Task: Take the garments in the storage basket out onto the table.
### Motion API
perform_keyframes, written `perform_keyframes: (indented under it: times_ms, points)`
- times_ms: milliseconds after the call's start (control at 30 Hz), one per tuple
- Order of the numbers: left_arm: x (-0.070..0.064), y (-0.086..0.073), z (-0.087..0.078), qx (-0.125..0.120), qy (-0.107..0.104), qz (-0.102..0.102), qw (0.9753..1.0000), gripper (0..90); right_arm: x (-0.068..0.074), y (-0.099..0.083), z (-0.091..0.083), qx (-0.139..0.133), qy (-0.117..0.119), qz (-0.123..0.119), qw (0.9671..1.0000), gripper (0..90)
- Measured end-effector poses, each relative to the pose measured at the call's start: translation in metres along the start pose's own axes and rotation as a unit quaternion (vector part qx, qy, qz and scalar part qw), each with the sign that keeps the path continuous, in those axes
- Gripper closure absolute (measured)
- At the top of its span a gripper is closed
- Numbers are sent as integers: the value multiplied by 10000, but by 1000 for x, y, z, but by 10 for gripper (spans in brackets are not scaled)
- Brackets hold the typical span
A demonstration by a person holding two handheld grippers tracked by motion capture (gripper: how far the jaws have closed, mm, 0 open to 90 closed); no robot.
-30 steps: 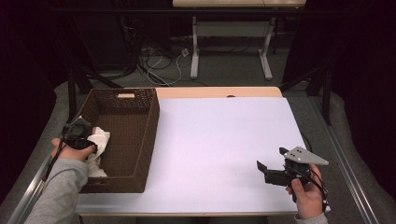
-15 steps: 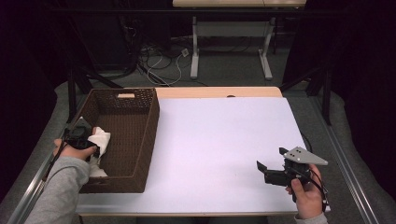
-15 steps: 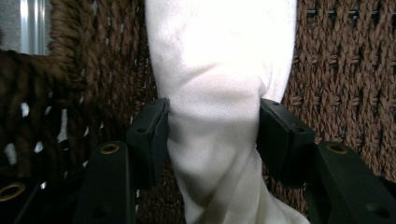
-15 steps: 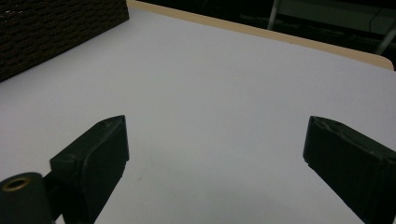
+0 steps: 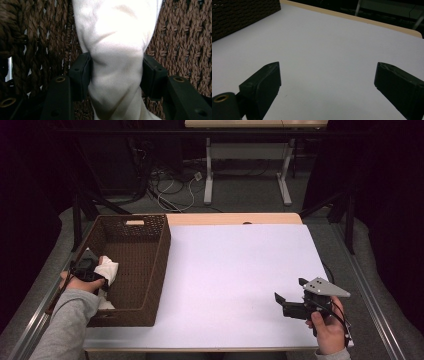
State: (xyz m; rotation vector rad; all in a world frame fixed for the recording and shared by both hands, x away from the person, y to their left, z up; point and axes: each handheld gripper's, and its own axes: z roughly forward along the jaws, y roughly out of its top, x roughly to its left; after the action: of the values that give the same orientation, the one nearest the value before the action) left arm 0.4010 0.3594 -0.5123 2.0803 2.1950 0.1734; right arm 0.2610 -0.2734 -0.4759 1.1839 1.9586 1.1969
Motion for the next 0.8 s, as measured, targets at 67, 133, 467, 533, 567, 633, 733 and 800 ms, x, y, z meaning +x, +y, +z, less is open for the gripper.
perform_keyframes:
  times_ms: [67,133,467,533,567,633,733,800]
  points:
    - [-1,1,1,44,5,-8,10000,484,0,0,0,5,5,1,10000,67]
    - [-1,1,1,49,10,-5,10000,502,0,0,0,13,9,-1,10000,67]
    - [-4,0,0,22,184,133,9997,641,-2,-1,1,58,-39,-7,10000,69]
    - [-4,0,0,-3,204,171,9996,671,-2,-1,1,46,-29,-1,10000,69]
    - [-4,0,-1,-5,204,185,9996,685,-2,-1,1,46,-25,-17,10000,68]
    - [-4,0,-2,-19,179,198,9996,705,-1,-2,1,40,-27,-21,10000,69]
    - [-2,0,-3,-63,105,139,9998,712,-1,-2,2,33,-41,-49,10000,68]
    - [-1,0,-5,-116,68,155,9998,716,-1,-1,2,34,-22,-51,10000,69]
